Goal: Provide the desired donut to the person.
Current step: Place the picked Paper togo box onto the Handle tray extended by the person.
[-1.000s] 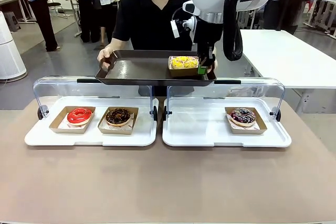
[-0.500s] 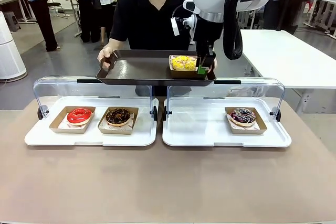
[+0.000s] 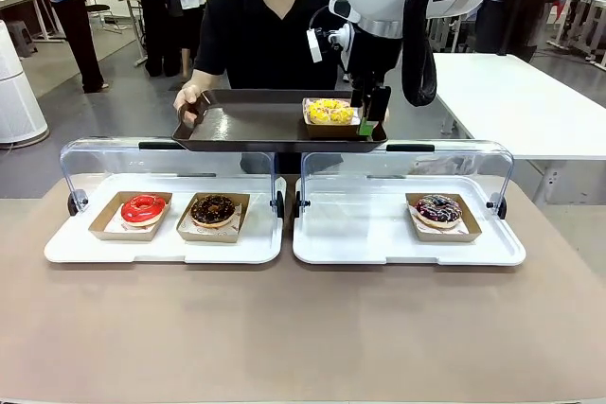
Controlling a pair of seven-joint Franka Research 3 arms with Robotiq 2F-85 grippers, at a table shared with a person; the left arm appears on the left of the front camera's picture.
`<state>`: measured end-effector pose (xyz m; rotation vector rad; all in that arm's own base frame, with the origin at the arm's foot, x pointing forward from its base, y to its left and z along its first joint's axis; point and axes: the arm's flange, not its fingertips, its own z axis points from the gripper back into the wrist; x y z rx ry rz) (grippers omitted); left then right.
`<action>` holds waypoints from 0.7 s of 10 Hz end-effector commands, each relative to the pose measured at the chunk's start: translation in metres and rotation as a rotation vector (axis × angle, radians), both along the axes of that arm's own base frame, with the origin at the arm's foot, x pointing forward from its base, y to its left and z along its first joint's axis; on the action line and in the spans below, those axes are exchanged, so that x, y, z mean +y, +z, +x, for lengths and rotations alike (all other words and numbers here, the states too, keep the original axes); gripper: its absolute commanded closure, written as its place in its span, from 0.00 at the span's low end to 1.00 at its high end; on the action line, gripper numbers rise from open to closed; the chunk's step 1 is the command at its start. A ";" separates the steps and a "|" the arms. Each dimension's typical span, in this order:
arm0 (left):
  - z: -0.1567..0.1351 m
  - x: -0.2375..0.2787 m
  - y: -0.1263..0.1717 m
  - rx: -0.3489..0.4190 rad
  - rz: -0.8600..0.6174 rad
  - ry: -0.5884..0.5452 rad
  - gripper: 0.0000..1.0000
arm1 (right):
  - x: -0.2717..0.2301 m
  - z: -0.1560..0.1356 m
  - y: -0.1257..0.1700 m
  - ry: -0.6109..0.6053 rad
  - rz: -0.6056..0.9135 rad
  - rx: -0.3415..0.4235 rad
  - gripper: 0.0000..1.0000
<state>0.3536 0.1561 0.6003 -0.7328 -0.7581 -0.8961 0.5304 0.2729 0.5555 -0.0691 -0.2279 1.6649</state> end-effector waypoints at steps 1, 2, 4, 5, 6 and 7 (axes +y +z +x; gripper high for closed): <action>-0.002 0.001 0.000 -0.002 0.006 -0.009 0.00 | -0.002 0.002 0.003 0.006 0.024 0.004 0.00; -0.002 0.001 0.000 -0.002 0.006 -0.009 0.00 | -0.002 0.002 0.003 0.009 0.024 0.010 0.00; -0.002 0.001 0.000 -0.002 0.006 -0.009 0.00 | 0.000 -0.009 0.008 0.005 0.002 0.077 0.00; -0.002 0.001 0.000 -0.002 0.006 -0.009 0.00 | 0.002 -0.027 0.018 0.005 -0.013 0.100 0.00; -0.002 0.001 0.000 -0.002 0.006 -0.009 0.00 | 0.000 -0.050 0.031 -0.007 -0.025 0.089 0.00; -0.002 0.001 0.000 -0.002 0.006 -0.009 0.00 | -0.006 -0.076 0.042 -0.014 -0.041 0.078 0.00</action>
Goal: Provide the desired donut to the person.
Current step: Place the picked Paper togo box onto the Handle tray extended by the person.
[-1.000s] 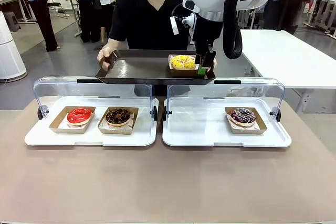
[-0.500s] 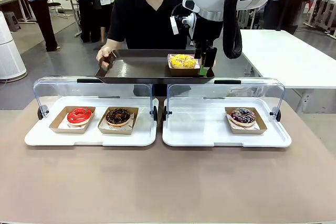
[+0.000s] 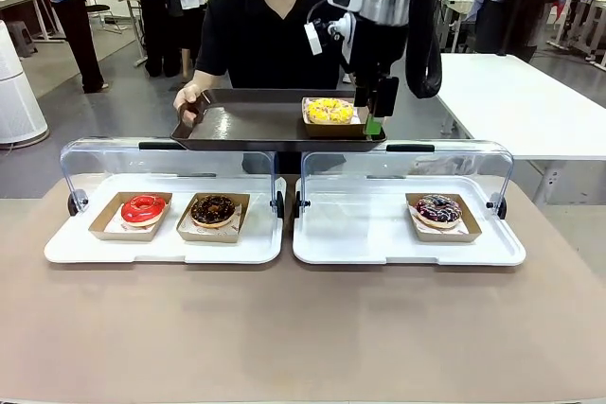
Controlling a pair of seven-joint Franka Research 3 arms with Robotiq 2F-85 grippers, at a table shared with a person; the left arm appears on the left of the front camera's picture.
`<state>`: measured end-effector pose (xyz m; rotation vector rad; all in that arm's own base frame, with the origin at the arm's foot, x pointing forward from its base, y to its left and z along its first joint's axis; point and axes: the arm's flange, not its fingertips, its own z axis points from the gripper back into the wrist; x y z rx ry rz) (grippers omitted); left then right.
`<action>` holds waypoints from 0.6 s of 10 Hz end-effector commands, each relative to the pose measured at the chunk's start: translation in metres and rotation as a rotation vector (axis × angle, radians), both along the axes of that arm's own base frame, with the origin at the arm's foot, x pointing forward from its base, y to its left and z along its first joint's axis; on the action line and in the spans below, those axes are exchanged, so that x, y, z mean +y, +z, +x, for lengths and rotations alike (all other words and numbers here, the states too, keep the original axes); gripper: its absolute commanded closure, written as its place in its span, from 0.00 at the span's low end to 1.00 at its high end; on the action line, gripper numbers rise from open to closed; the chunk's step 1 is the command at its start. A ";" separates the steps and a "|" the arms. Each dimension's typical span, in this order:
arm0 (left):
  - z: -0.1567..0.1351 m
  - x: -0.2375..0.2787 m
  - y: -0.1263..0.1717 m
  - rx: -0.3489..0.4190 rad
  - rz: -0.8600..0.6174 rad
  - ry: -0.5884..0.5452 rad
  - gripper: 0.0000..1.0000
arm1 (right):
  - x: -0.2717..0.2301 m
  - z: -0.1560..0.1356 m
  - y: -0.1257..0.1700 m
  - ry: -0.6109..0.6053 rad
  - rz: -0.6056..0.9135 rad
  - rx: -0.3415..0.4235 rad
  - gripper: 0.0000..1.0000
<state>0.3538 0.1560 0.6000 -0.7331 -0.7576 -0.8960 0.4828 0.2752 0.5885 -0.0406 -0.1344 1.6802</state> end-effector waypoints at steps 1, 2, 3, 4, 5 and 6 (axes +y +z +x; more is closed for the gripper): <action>-0.002 0.001 0.000 -0.003 0.006 -0.009 0.00 | -0.022 -0.059 0.015 -0.003 -0.002 -0.016 0.00; -0.002 0.001 0.000 -0.003 0.006 -0.009 0.00 | -0.035 -0.083 0.015 0.006 0.000 -0.031 0.00; -0.002 0.001 0.000 -0.003 0.006 -0.009 0.00 | -0.047 -0.104 0.012 0.021 0.022 -0.040 0.00; -0.002 0.001 0.000 -0.003 0.006 -0.009 0.00 | -0.057 -0.120 0.004 0.025 0.027 -0.045 0.00; -0.002 0.001 0.000 -0.003 0.006 -0.009 0.00 | -0.069 -0.130 -0.012 0.044 0.041 -0.061 0.00; -0.002 0.001 0.000 -0.003 0.006 -0.009 0.00 | -0.082 -0.129 -0.027 0.043 0.071 -0.065 0.00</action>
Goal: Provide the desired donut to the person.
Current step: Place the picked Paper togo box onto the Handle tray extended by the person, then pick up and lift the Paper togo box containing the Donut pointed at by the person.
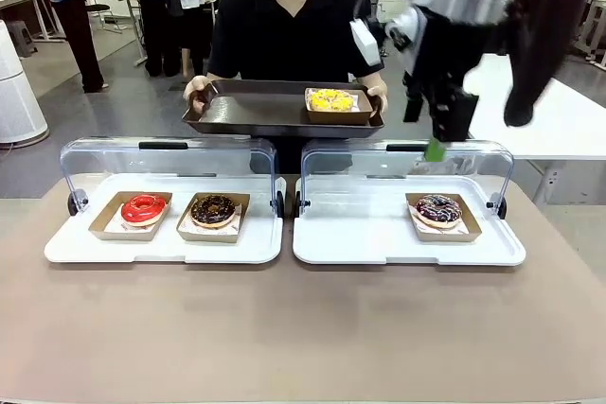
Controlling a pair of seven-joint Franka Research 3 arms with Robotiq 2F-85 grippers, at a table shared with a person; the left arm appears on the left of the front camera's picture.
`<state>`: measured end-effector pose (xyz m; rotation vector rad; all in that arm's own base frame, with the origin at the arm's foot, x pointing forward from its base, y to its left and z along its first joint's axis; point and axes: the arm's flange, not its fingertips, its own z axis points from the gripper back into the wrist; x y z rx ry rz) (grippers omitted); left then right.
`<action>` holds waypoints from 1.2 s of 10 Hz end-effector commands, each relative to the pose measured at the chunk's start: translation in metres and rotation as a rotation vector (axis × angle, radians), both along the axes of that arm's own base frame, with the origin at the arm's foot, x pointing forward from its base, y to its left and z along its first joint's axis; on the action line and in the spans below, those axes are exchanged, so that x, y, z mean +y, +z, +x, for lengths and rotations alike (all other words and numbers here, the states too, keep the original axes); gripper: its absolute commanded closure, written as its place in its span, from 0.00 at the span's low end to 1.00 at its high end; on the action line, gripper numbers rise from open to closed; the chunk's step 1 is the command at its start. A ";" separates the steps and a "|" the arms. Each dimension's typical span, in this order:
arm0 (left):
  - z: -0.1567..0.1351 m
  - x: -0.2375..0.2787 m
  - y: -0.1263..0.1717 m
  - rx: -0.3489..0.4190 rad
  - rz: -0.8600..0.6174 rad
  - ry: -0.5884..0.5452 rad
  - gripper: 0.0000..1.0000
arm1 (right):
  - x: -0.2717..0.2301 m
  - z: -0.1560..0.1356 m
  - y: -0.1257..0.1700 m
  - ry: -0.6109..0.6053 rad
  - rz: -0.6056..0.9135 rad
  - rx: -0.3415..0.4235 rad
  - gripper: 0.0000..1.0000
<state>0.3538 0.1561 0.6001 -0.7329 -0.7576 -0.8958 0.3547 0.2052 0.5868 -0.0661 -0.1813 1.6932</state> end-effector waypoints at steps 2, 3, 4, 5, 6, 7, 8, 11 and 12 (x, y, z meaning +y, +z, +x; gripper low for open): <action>-0.002 0.001 0.000 -0.003 0.006 -0.009 0.00 | -0.031 0.003 -0.046 -0.015 0.034 -0.031 0.00; -0.002 0.001 0.000 -0.003 0.006 -0.009 0.00 | -0.037 0.008 -0.051 -0.050 0.010 -0.056 0.00; -0.002 0.001 0.000 -0.003 0.006 -0.009 0.00 | -0.038 0.017 -0.056 -0.053 0.010 -0.069 0.00; -0.002 0.001 0.000 -0.003 0.006 -0.009 0.00 | -0.034 0.006 -0.048 -0.030 0.021 -0.019 0.00; -0.002 0.001 0.000 -0.003 0.006 -0.009 0.00 | -0.034 0.006 -0.048 -0.030 0.021 -0.019 0.00; -0.002 0.001 0.000 -0.003 0.006 -0.009 0.00 | -0.034 0.006 -0.048 -0.030 0.021 -0.019 0.00; -0.002 0.001 0.000 -0.003 0.006 -0.009 0.00 | -0.034 0.006 -0.048 -0.030 0.021 -0.019 0.00; -0.002 0.001 0.000 -0.003 0.006 -0.009 0.00 | -0.034 0.006 -0.048 -0.030 0.021 -0.019 0.00; -0.002 0.001 0.000 -0.003 0.006 -0.009 0.00 | -0.034 0.006 -0.048 -0.030 0.021 -0.019 0.00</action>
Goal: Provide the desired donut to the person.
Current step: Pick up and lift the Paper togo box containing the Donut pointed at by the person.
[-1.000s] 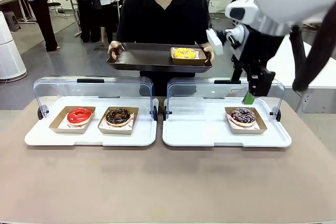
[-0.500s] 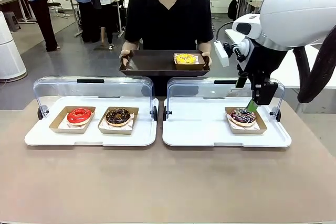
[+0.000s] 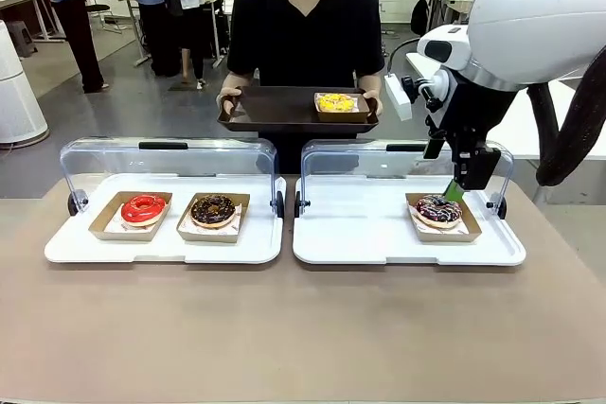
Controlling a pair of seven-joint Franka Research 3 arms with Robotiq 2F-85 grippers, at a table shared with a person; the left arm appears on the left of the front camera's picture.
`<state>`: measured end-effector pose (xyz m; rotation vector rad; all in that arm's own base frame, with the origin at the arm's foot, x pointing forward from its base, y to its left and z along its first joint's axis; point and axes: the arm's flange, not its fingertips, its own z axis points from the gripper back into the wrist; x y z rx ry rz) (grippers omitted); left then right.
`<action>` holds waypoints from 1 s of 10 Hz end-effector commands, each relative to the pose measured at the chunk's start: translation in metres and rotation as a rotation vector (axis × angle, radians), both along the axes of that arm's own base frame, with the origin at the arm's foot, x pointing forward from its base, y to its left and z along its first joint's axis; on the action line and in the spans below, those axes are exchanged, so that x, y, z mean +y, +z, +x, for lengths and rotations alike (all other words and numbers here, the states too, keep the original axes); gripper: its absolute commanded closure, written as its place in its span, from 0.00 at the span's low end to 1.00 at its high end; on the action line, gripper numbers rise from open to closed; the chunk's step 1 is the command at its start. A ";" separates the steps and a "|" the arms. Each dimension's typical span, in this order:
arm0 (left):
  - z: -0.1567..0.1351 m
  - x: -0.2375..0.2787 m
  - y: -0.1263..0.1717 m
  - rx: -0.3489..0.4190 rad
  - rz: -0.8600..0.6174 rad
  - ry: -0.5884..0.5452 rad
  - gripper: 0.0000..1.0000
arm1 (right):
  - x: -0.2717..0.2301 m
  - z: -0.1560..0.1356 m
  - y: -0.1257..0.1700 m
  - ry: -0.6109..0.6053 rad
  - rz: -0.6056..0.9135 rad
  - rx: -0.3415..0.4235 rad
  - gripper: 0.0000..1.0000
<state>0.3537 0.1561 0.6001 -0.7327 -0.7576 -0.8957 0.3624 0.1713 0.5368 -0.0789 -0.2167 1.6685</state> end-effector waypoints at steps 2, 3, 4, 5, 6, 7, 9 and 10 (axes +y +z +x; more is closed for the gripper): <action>-0.002 0.001 0.000 -0.003 0.006 -0.009 0.00 | -0.001 -0.002 0.002 -0.007 0.003 0.010 0.00; -0.002 0.001 0.000 -0.003 0.006 -0.009 0.00 | -0.001 -0.002 0.002 -0.007 0.003 0.010 0.00; -0.002 0.001 0.000 -0.003 0.006 -0.009 0.00 | -0.001 -0.002 0.002 -0.007 0.003 0.010 0.00; -0.002 0.001 0.000 -0.003 0.006 -0.009 0.00 | -0.001 -0.002 0.002 -0.007 0.003 0.010 0.00; -0.002 0.001 0.000 -0.003 0.006 -0.009 0.00 | 0.000 0.000 0.000 0.000 0.000 0.000 0.00; -0.002 0.001 0.000 -0.003 0.006 -0.009 0.00 | -0.020 0.013 0.014 -0.083 0.093 0.047 0.00; -0.002 0.001 0.000 -0.003 0.006 -0.009 0.00 | -0.068 0.034 0.045 -0.206 0.230 0.127 0.00; -0.002 0.001 0.000 -0.003 0.006 -0.009 0.00 | -0.094 0.044 0.064 -0.257 0.344 0.194 0.00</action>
